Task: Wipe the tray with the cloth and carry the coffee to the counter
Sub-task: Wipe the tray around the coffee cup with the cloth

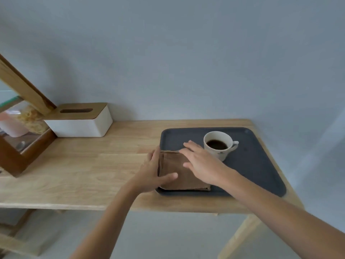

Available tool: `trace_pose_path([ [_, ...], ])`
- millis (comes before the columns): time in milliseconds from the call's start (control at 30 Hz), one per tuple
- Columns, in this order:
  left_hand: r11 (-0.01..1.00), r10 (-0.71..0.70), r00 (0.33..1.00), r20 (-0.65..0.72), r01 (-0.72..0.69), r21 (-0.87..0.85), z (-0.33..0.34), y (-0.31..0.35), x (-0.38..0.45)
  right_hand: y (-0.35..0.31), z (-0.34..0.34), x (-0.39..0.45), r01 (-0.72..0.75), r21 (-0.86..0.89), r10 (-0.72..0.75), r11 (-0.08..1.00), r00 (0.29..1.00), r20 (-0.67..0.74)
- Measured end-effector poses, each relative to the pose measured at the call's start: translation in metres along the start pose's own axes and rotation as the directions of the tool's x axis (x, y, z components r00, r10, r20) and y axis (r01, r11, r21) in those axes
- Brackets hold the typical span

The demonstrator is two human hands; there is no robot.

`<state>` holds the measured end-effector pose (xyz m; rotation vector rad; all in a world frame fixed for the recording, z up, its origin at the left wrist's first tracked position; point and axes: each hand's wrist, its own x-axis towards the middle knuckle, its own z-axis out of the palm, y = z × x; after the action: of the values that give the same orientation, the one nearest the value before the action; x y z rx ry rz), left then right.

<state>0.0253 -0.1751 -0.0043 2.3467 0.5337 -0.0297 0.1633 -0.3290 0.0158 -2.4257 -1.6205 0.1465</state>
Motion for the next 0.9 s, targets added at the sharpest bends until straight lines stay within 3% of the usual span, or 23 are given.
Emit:
trace_pose_path([
  [133, 0.989, -0.084, 0.993, -0.077, 0.093, 0.117, 0.042, -0.009, -0.02, -0.004, 0.035, 0.005, -0.06, 0.132, 0.039, 0.989, 0.987, 0.157],
  [200, 0.987, -0.058, 0.985, -0.162, 0.08, 0.137, 0.051, -0.011, -0.021, -0.004, 0.049, 0.01, -0.095, 0.095, 0.073, 0.991, 0.976, 0.207],
  [367, 0.981, -0.002, 0.959, -0.282, 0.057, 0.188, 0.059, -0.016, -0.018, -0.001, 0.065, 0.015, -0.071, -0.037, 0.075, 0.997, 0.986, 0.152],
  [900, 0.982, -0.12, 0.96, -0.251, 0.151, 0.111, 0.056, -0.013, -0.013, 0.018, 0.064, 0.074, -0.128, -0.047, 0.133, 0.991, 0.982, 0.136],
])
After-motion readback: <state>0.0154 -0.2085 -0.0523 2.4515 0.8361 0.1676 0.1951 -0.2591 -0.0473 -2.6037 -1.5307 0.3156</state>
